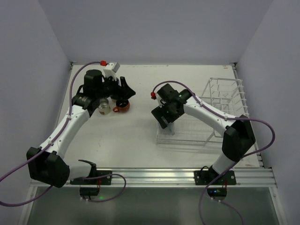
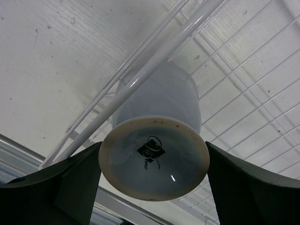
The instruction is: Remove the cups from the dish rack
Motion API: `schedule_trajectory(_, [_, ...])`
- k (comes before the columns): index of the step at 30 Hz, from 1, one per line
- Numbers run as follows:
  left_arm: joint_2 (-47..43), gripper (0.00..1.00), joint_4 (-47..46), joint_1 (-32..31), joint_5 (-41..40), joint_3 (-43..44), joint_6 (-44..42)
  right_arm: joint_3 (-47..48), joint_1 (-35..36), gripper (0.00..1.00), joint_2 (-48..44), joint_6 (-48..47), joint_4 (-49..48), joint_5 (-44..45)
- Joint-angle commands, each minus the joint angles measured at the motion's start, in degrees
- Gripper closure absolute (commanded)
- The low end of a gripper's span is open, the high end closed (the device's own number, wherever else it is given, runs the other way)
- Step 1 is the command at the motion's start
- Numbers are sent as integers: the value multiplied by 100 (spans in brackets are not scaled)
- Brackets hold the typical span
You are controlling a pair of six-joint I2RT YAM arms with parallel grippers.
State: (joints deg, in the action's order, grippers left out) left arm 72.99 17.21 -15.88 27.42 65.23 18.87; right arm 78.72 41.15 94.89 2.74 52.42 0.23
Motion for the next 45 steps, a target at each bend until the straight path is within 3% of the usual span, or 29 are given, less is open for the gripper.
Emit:
schedule_trajectory(1, [-57, 31, -209, -12, 62, -54, -112, 12, -1, 14, 126, -90, -206, -198])
schedule_trajectory(8, [-48, 31, -201, -3, 53, -72, -130, 74, -1, 20, 275, -125, -197, -304])
schedule_trajectory(28, [-22, 31, -210, -12, 106, -107, -147, -321, -19, 16, 30, -55, -988, -401])
schedule_trajectory(38, [40, 31, -271, -12, 185, -125, -86, -638, -19, 26, -225, 51, -1436, -322])
schedule_trajectory(45, [31, 32, -297, -12, 211, -151, -86, -621, -28, 24, -182, 86, -1446, -348])
